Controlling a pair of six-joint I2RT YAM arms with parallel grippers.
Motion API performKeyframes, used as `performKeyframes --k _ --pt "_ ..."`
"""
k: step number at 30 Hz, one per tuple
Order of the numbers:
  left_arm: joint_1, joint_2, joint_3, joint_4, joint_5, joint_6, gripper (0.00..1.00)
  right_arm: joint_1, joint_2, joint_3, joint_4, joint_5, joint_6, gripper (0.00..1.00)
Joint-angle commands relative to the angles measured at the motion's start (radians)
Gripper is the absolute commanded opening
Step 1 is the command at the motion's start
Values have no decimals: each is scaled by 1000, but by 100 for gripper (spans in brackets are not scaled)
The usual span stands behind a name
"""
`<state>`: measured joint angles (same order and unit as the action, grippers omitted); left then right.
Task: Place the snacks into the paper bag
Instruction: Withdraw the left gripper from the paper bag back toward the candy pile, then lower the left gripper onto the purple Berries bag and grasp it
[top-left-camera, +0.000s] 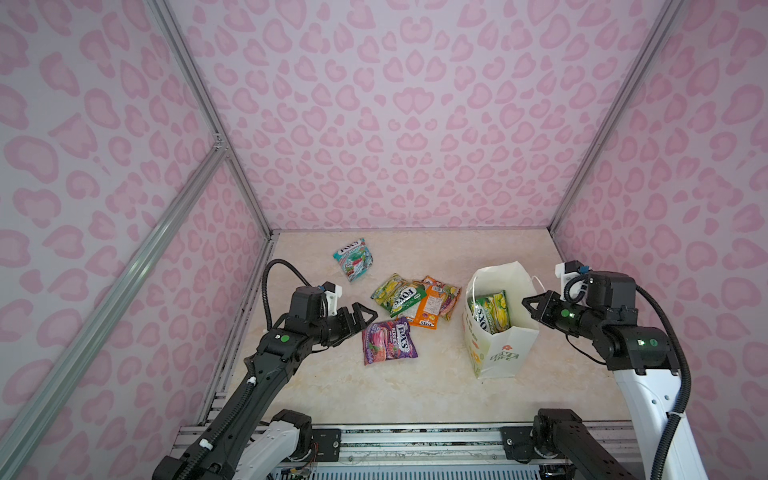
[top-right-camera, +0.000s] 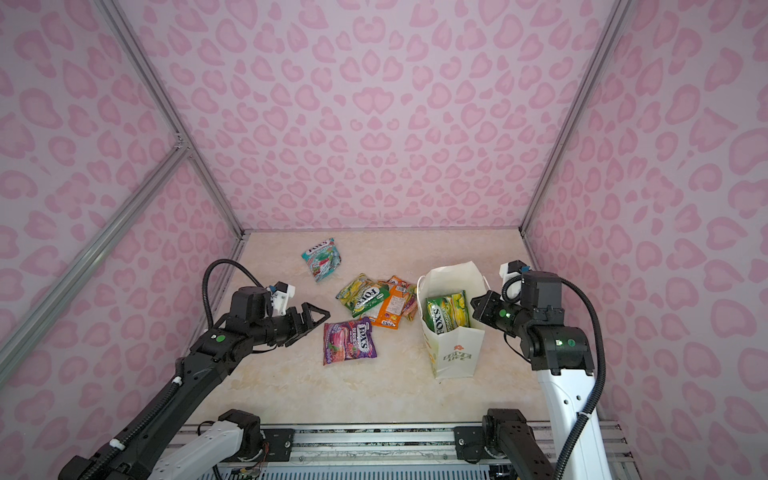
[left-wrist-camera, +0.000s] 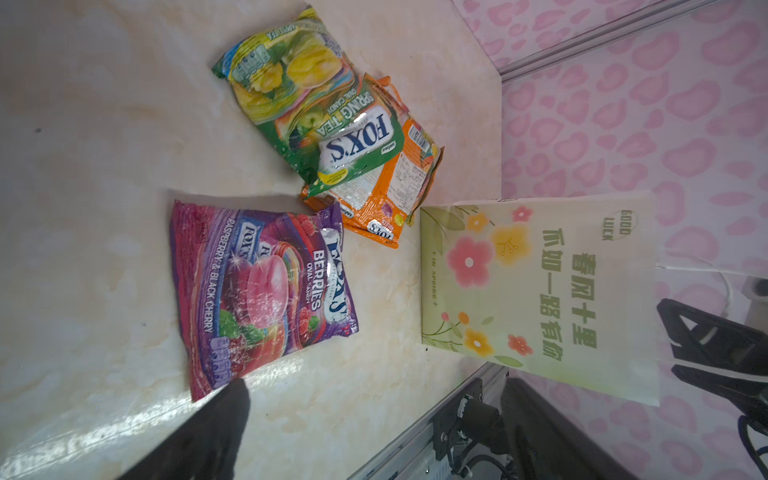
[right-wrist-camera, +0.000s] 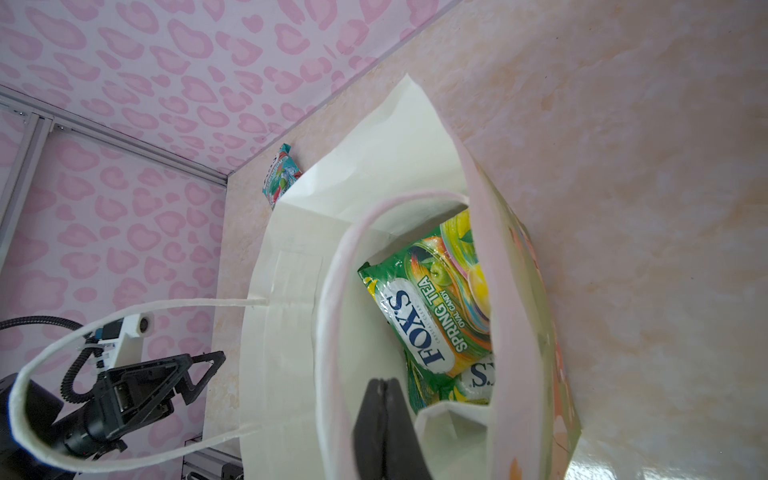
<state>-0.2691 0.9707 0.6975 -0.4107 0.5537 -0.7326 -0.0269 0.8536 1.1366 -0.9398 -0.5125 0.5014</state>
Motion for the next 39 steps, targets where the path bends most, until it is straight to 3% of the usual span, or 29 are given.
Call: performKeyframes --k 1,10,18,26,33,39 --pt "9 35 -50 108 35 23 97 0 -5 -4 25 18 -7 0" --pt "11 160 -147 266 42 40 97 -2 -21 21 -11 66 -39 0" --pt "10 312 -168 291 8 67 97 -2 -12 12 -4 59 -45 0" --pt "9 423 -198 407 96 66 97 -1 -13 13 -5 55 -48 0" --pt "-38 501 -231 510 150 -8 97 -1 -13 8 2 54 -42 0" --pt "-70 562 -244 747 150 -186 97 -1 -4 -3 16 32 -31 0"
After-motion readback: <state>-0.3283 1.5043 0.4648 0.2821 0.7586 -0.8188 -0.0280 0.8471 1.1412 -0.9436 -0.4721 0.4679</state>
